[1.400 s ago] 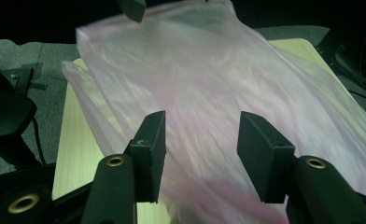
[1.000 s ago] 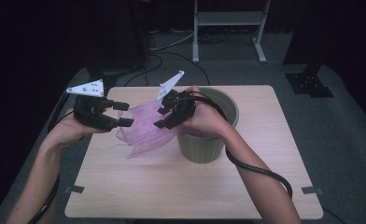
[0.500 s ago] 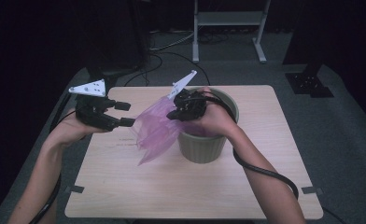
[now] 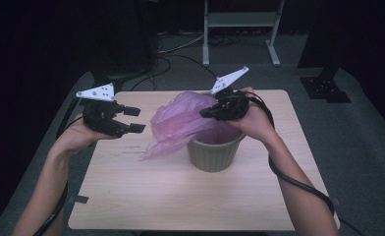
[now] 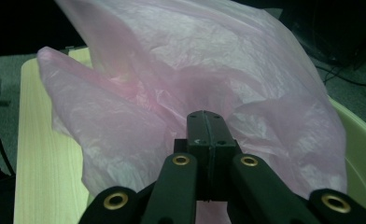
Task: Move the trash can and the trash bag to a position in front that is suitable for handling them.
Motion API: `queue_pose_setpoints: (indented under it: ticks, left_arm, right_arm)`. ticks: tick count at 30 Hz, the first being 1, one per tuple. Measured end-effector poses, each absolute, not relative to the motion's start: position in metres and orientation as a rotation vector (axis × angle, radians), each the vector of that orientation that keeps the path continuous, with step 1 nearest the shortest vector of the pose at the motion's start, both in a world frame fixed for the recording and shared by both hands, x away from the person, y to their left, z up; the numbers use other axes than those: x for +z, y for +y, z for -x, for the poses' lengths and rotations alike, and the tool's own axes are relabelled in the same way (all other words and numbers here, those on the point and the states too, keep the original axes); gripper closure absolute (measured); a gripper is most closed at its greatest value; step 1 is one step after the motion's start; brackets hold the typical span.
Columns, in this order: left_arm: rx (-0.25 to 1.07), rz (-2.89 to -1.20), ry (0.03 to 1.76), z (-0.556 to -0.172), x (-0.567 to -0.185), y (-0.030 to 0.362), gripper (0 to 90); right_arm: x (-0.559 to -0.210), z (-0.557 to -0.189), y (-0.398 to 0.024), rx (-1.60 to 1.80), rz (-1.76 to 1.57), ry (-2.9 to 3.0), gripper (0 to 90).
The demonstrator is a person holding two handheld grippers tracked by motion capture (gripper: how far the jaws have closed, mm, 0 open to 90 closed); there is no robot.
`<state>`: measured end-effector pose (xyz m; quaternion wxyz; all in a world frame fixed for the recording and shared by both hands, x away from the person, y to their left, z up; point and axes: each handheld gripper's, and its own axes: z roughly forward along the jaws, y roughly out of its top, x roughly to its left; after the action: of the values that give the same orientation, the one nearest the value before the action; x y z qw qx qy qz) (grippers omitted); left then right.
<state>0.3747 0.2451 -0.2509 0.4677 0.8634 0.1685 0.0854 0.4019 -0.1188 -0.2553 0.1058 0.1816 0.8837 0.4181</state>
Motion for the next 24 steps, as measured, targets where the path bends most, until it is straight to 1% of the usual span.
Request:
queue_pose_setpoints:
  ticks: [5,13,15,19,24]
  left_arm:
    - [0.194,-2.120,0.401,-0.376,-0.254,0.237,33.1]
    - [0.167,-2.137,0.367,-0.379,-0.256,0.219,33.7]
    - [0.151,-2.140,0.356,-0.379,-0.258,0.215,35.2]
    - [0.090,-2.149,0.318,-0.379,-0.264,0.200,41.6]
    - [0.044,-2.179,0.302,-0.381,-0.272,0.182,47.7]
  right_arm:
    - [-0.256,-0.401,-0.143,1.267,-0.596,2.564,90.0]
    - [-0.258,-0.397,-0.170,1.330,-0.651,2.525,90.0]
    - [-0.258,-0.396,-0.176,1.352,-0.659,2.514,90.0]
    - [-0.259,-0.395,-0.186,1.384,-0.678,2.490,90.0]
    - [-0.261,-0.393,-0.189,1.397,-0.673,2.484,90.0]
